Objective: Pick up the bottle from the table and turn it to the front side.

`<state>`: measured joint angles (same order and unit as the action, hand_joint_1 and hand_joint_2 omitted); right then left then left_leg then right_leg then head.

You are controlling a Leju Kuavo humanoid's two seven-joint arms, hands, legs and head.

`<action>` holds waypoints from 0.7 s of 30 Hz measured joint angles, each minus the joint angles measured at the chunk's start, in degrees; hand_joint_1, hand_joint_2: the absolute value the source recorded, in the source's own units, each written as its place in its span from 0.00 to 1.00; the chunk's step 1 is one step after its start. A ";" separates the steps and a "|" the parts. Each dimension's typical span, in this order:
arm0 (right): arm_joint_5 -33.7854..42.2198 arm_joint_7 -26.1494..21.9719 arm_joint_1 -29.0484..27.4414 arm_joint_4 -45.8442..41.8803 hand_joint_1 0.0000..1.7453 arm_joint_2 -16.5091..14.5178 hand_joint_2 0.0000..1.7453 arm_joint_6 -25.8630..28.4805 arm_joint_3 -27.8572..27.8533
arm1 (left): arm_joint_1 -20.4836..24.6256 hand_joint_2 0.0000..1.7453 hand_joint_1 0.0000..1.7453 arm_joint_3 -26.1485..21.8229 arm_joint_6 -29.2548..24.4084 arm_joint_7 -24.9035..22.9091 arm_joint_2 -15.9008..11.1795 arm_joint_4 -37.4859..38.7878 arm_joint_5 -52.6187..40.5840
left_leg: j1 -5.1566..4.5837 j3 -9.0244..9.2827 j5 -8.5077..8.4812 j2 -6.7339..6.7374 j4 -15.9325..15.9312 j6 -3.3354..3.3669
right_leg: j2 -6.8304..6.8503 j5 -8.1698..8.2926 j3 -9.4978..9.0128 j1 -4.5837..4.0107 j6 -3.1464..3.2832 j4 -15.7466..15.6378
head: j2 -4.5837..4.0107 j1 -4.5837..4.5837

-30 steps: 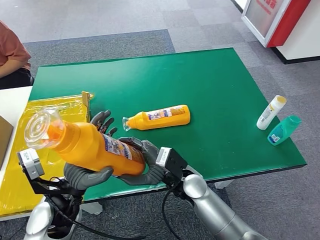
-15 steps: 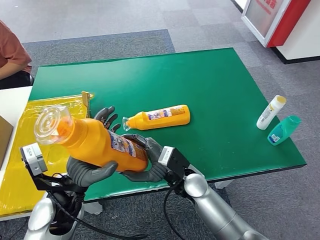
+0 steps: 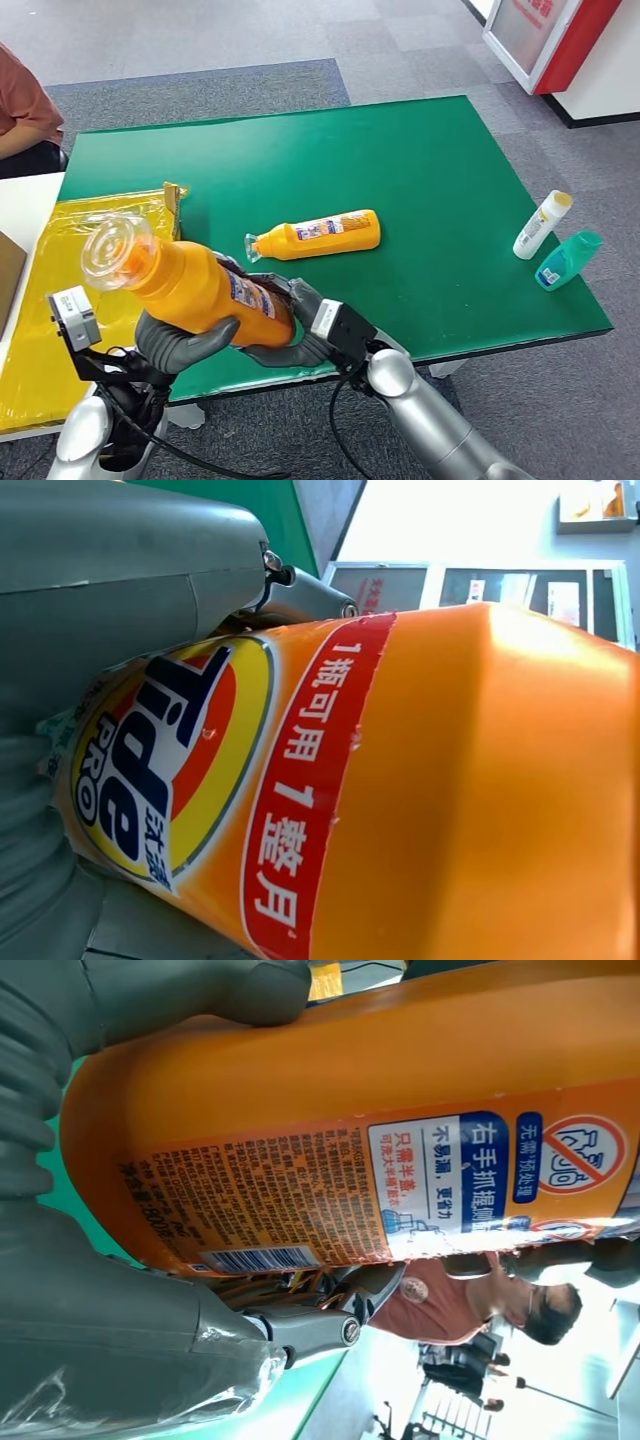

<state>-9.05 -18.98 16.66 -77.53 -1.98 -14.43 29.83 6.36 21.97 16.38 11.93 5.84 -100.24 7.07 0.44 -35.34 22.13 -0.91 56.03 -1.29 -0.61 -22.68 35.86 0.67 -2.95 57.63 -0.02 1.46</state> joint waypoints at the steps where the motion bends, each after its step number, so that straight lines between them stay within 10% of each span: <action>1: -0.01 0.01 -0.05 0.02 1.00 -0.03 1.00 0.00 -0.01 | 0.00 1.00 1.00 0.00 -0.02 0.00 -0.01 0.02 -0.01 | 0.00 0.00 0.00 0.00 0.00 0.00 | 0.00 0.00 0.00 0.00 0.00 0.00 | 0.00 0.00; 21: -0.17 0.03 -0.18 0.33 1.00 -0.21 1.00 -0.12 -0.21 | -0.09 1.00 1.00 0.00 -0.61 -0.15 -0.02 0.12 -0.33 | 0.00 0.00 0.00 0.00 0.00 0.00 | 0.00 0.00 0.00 0.00 0.00 0.00 | 0.00 0.00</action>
<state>-9.22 -18.96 16.48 -77.20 -2.19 -14.55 29.62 6.28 21.97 15.77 11.79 5.81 -100.13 6.73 0.44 -35.34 22.13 -0.91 56.03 -1.29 -0.61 -22.68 35.86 0.67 -2.95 57.63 -0.02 1.46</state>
